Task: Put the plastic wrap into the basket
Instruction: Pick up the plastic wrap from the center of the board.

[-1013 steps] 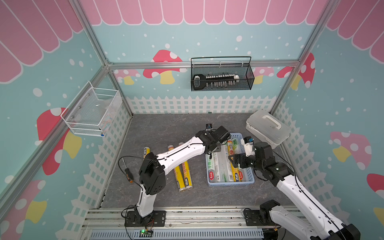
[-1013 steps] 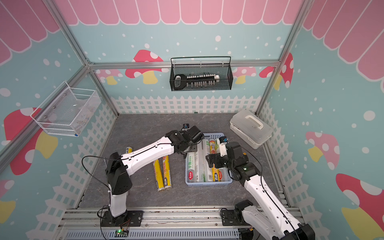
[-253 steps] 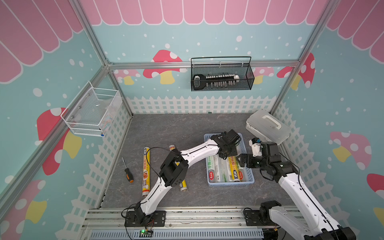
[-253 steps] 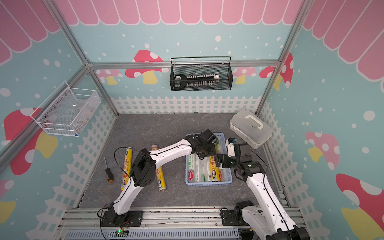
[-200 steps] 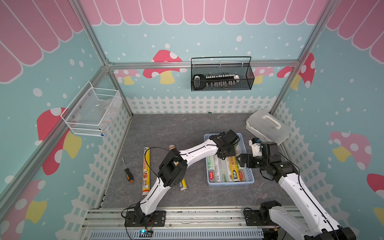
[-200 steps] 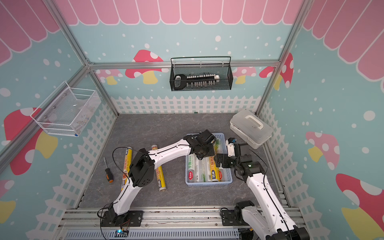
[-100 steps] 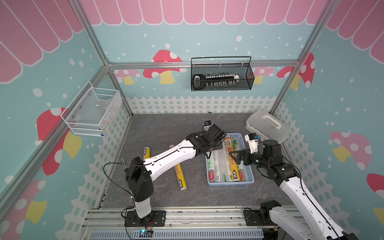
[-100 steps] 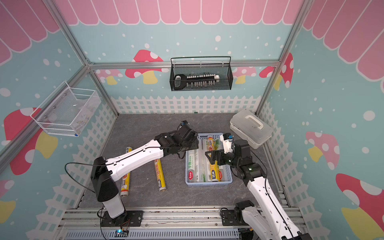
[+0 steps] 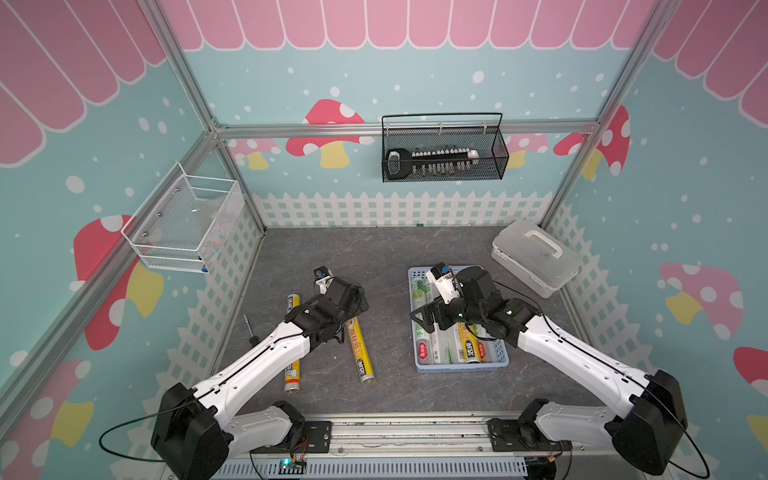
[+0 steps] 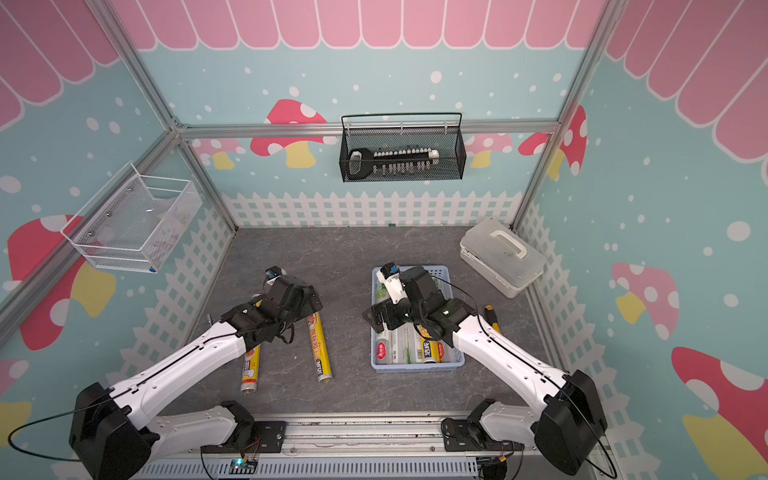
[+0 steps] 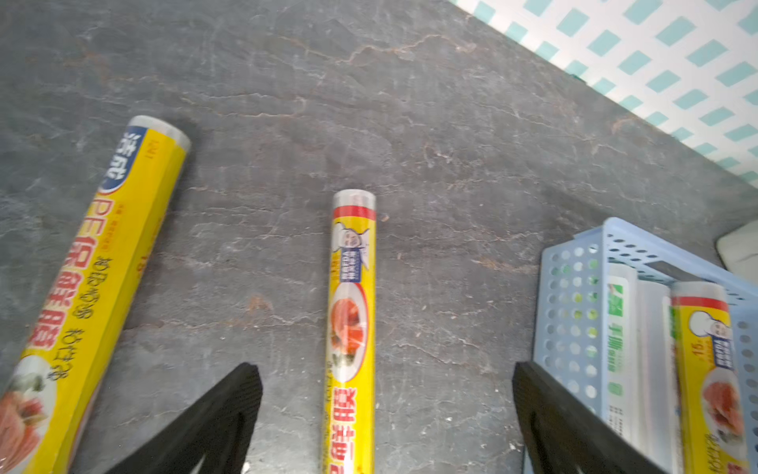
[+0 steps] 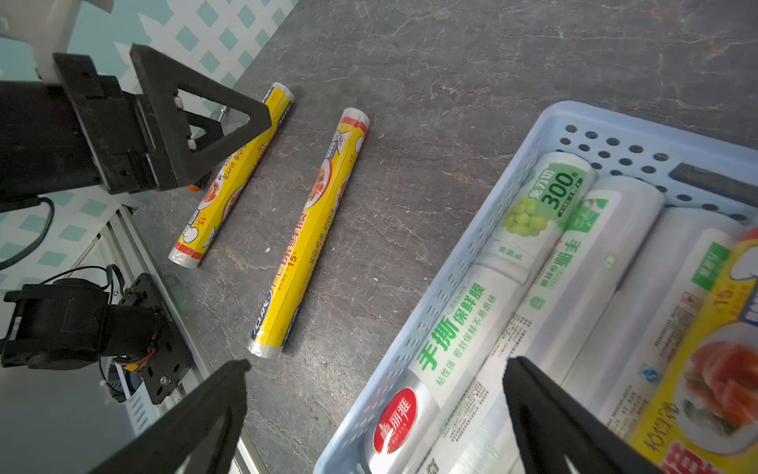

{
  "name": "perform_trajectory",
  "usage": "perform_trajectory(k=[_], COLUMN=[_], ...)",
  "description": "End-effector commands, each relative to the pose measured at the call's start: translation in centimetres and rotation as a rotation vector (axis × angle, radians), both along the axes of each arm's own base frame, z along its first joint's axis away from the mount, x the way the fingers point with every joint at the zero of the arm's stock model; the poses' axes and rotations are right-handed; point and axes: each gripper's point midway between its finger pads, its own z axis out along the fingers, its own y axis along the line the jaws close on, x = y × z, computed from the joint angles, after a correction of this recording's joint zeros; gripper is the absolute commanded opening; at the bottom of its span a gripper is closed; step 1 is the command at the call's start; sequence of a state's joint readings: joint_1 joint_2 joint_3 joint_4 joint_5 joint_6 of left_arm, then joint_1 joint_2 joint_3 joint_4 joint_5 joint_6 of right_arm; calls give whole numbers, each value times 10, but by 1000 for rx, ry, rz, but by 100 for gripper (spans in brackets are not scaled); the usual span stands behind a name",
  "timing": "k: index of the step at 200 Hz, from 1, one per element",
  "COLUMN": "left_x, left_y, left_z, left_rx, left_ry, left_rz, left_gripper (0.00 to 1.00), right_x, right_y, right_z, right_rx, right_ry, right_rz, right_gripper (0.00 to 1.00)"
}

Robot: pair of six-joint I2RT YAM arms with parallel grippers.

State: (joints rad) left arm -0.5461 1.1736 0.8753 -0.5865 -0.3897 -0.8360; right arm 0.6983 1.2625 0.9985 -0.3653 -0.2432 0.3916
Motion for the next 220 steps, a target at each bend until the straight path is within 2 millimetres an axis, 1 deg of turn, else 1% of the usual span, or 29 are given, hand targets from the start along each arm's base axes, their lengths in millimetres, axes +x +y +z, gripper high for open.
perform_trajectory(k=[1, 22, 33, 46, 59, 69, 93, 112, 144, 157, 168, 198, 207, 220], left_x=[-4, -10, -12, -15, -18, -19, -17, -13, -9, -8, -8, -8, -8, -8], left_y=[1, -4, -8, -11, -9, -9, -18, -24, -23, -25, -26, -34, -33, -31], left_z=[-12, -32, -42, -53, -66, -75, -91, -100, -114, -119, -123, -133, -136, -138], left_rx=[-31, -89, -125, -144, -136, -137, -150, -143, -110, -106, -90, -26, 7, 55], left_ry=[34, 103, 147, 190, 233, 264, 334, 378, 423, 440, 452, 496, 503, 508], left_rz=[-52, -100, -109, -113, -92, -74, -86, -100, -78, -78, -78, -99, -96, -87], left_gripper=[99, 99, 96, 93, 88, 87, 84, 82, 78, 74, 73, 70, 69, 65], right_x=[4, 0, -3, -3, -5, -5, -7, -8, -9, -9, -9, -6, -6, -6], right_y=[11, 24, 30, 34, 38, 40, 44, 44, 43, 43, 42, 32, 28, 23], right_z=[5, -3, -6, -11, -13, -15, -17, -20, -25, -26, -26, -30, -30, -30], right_rx=[-24, -36, -39, -42, -37, -34, -26, -29, -31, -31, -34, -74, -85, -96], right_ry=[-40, -22, -11, 7, 16, 23, 37, 45, 62, 66, 63, 46, 40, 28], right_rz=[20, 63, 85, 91, 102, 104, 115, 113, 106, 106, 103, 66, 56, 42], right_gripper=[100, 100, 99, 100, 100, 100, 100, 99, 99, 100, 99, 99, 99, 100])
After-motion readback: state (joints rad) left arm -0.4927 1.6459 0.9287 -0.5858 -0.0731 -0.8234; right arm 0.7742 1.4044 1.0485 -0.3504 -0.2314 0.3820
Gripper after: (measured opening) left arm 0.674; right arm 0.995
